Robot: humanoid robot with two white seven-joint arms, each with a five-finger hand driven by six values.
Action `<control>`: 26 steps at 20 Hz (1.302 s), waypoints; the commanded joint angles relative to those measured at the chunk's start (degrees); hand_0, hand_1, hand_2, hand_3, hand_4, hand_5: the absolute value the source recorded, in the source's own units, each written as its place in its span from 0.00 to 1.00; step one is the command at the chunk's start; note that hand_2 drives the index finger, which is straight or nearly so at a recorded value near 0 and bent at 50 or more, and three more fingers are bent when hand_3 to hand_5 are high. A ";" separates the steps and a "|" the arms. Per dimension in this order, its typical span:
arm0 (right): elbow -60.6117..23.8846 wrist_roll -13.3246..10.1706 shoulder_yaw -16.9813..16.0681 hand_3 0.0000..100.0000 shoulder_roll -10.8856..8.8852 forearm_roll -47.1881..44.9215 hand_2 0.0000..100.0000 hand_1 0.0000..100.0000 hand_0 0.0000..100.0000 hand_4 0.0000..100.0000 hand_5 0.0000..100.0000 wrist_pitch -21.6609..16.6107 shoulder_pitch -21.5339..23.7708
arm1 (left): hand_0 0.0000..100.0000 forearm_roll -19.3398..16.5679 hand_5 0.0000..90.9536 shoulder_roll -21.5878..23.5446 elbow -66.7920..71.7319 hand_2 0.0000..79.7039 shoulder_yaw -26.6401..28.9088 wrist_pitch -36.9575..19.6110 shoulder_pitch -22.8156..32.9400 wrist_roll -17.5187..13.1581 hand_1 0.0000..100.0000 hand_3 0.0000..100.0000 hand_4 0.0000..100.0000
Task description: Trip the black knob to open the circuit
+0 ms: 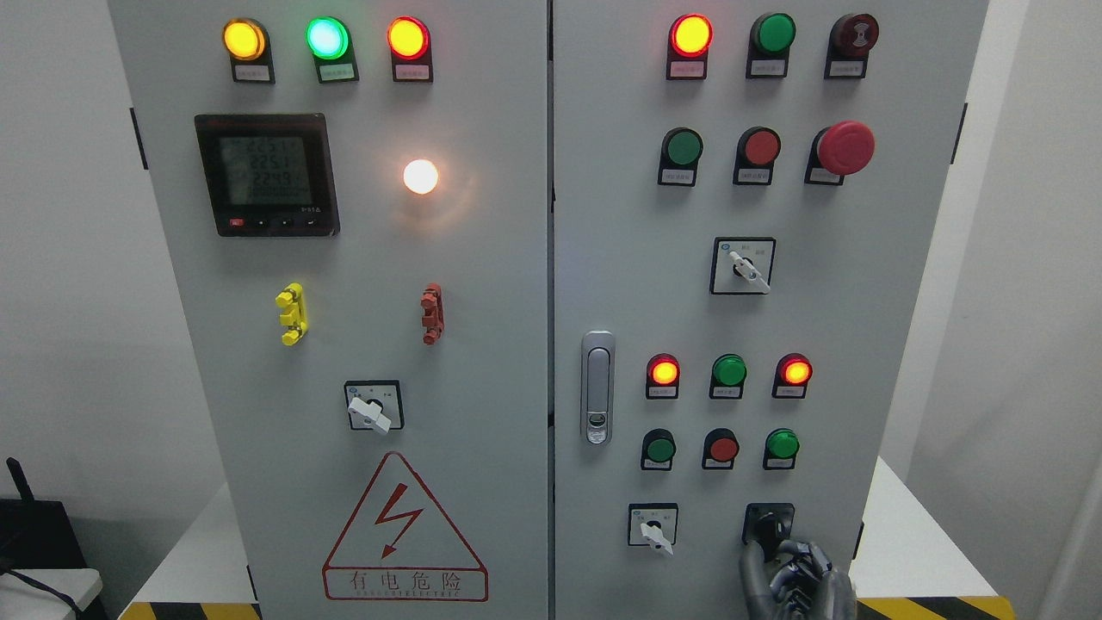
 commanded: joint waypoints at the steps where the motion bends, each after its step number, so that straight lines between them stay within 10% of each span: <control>1: -0.08 -0.04 0.19 0.95 0.01 -1.47 0.62 0.71 0.43 0.96 0.96 0.08 -0.10 | 0.12 -1.93 0.00 0.01 0.00 0.00 0.00 0.02 -0.44 0.04 0.39 0.00 0.00; 26: -0.08 -0.04 0.90 0.96 0.01 -5.95 0.63 0.70 0.42 0.97 0.96 0.17 -0.19 | 0.12 -1.85 0.00 0.01 0.00 0.00 0.00 0.02 -0.44 0.04 0.39 0.00 0.00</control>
